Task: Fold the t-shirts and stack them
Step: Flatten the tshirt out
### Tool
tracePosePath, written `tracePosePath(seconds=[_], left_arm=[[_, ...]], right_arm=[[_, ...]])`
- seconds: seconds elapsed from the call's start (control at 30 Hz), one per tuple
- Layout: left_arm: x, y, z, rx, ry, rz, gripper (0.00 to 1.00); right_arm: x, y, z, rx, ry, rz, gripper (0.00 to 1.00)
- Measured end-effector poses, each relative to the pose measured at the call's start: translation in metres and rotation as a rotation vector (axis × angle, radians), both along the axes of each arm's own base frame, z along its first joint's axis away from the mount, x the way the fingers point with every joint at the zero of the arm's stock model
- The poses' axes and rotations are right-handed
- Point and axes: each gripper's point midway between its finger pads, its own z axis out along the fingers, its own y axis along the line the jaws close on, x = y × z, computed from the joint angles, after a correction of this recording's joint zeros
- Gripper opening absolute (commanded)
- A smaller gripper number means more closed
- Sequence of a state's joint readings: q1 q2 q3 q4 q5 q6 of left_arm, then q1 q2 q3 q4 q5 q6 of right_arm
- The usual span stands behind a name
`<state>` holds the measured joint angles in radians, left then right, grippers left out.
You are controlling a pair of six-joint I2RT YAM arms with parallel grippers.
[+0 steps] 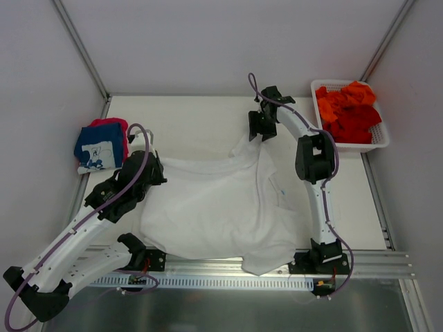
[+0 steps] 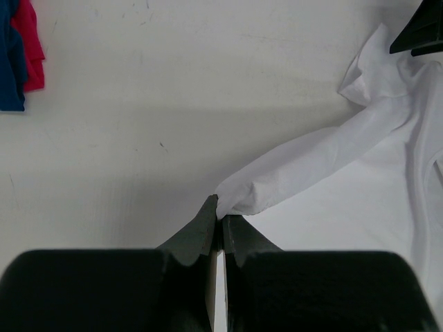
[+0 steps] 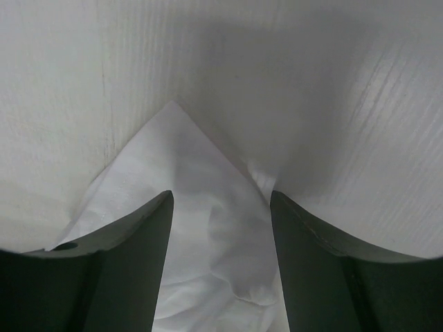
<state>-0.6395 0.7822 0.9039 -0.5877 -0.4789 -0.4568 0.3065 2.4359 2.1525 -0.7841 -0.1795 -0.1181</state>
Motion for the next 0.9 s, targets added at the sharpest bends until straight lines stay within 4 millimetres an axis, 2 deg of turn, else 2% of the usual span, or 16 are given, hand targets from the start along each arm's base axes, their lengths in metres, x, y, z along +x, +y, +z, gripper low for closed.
tracePosePath(seconds=[0.07,0.2,0.23,0.3,0.4,0.63,0.77,0.87,0.9], left_arm=[[0.000,0.000,-0.001,0.001,0.002,0.000,0.00],[0.000,0.000,-0.001,0.002,0.002,-0.001,0.00],[0.000,0.000,-0.001,0.001,0.002,0.000,0.00],[-0.001,0.000,-0.001,0.000,0.000,-0.001,0.00],[-0.001,0.000,0.000,-0.001,-0.001,0.000,0.00],[-0.001,0.000,0.000,-0.001,-0.001,-0.001,0.00],[-0.001,0.000,0.000,-0.002,-0.001,0.000,0.00],[-0.001,0.000,-0.001,-0.003,0.000,0.001,0.00],[-0.001,0.000,-0.001,-0.003,0.001,0.001,0.00]], right_arm=[[0.001,0.003,-0.001,0.014,0.006,0.010,0.61],[0.002,0.007,-0.002,0.036,0.010,0.033,0.32],[0.002,0.008,-0.003,0.041,0.012,0.038,0.18],[0.000,0.011,-0.005,0.054,0.017,0.051,0.09],[-0.004,0.017,-0.009,0.072,0.030,0.065,0.03],[-0.012,0.014,-0.008,0.079,0.009,0.076,0.00],[-0.044,-0.002,-0.002,0.016,0.052,0.073,0.00],[-0.068,-0.016,0.023,-0.024,0.048,0.067,0.00],[-0.072,-0.020,0.041,-0.030,0.019,0.064,0.00]])
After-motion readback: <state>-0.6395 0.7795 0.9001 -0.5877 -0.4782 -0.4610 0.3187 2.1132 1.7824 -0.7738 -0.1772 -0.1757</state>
